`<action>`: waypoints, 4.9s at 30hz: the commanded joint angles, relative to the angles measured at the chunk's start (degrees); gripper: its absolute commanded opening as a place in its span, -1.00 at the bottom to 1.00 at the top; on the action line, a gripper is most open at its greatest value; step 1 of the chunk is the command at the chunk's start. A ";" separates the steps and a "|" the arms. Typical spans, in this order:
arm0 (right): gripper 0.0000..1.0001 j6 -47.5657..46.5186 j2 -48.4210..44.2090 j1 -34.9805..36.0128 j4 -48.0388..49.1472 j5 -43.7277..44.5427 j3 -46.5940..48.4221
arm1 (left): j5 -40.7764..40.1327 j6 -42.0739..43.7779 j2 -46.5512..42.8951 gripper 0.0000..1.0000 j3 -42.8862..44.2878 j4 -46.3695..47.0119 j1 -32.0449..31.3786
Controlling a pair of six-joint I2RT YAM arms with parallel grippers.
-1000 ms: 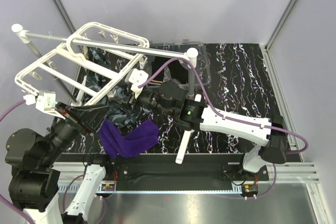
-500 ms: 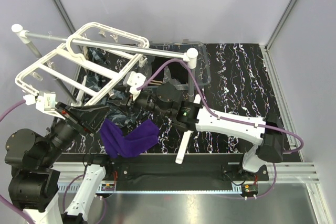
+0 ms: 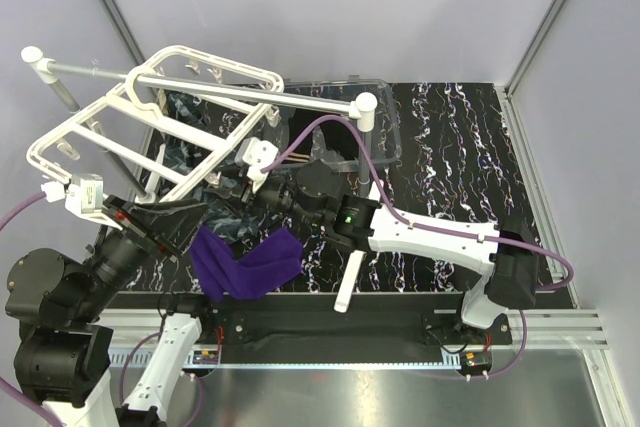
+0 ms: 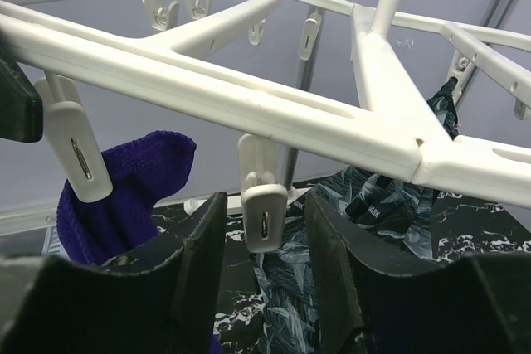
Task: Clip the socks to the hanger
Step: Open the clamp at the hanger.
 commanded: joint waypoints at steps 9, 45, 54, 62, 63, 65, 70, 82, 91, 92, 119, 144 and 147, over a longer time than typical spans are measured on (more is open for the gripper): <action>-0.36 1.46 -1.23 -0.23 5.85 1.01 -2.52 | 1.55 -0.44 0.67 -0.21 1.57 2.98 0.17; -1.00 14.73 3.69 0.12 -58.92 -2.77 35.01 | 1.11 -19.34 -0.04 -0.19 -6.25 14.95 0.78; -1.00 13.07 5.09 0.12 -61.47 -3.82 37.11 | -1.01 -16.97 -0.21 -0.17 -7.31 10.10 1.13; -1.00 12.62 7.91 0.21 -64.99 -4.61 42.82 | 5.41 -17.23 -1.00 -0.20 -10.73 12.39 1.49; -1.00 12.62 8.17 0.12 -65.52 -4.35 43.18 | 4.63 -16.88 -1.18 -0.19 -11.17 11.95 1.49; -1.00 12.71 8.35 0.12 -65.70 -4.35 43.53 | 2.79 -15.74 -1.27 -0.19 -10.74 10.03 1.49; -1.00 12.27 7.65 0.21 -65.08 -3.91 42.74 | -2.05 -14.85 -1.88 -0.13 -9.50 5.62 1.57; -1.00 12.09 8.70 0.21 -64.47 -6.54 43.44 | -8.82 -22.67 -3.29 0.11 -14.86 6.23 1.84; -1.00 12.80 7.74 0.21 -61.22 -8.30 41.34 | -11.02 -24.88 -3.73 0.06 -18.20 10.10 1.92; -1.00 12.97 7.56 0.21 -60.95 -8.30 41.07 | -11.81 -24.27 -3.82 0.04 -18.03 9.58 1.92; -1.00 16.49 10.11 0.21 -59.55 -7.86 43.09 | -13.21 -12.92 -5.40 0.09 -22.86 14.59 1.84; -1.00 15.00 6.95 0.30 -55.24 -6.90 37.29 | -17.44 -21.34 -3.90 0.23 -25.24 13.45 1.92; -1.00 14.65 5.81 0.30 -54.18 -5.67 35.89 | -14.63 -23.73 -4.96 0.24 -25.06 12.22 1.84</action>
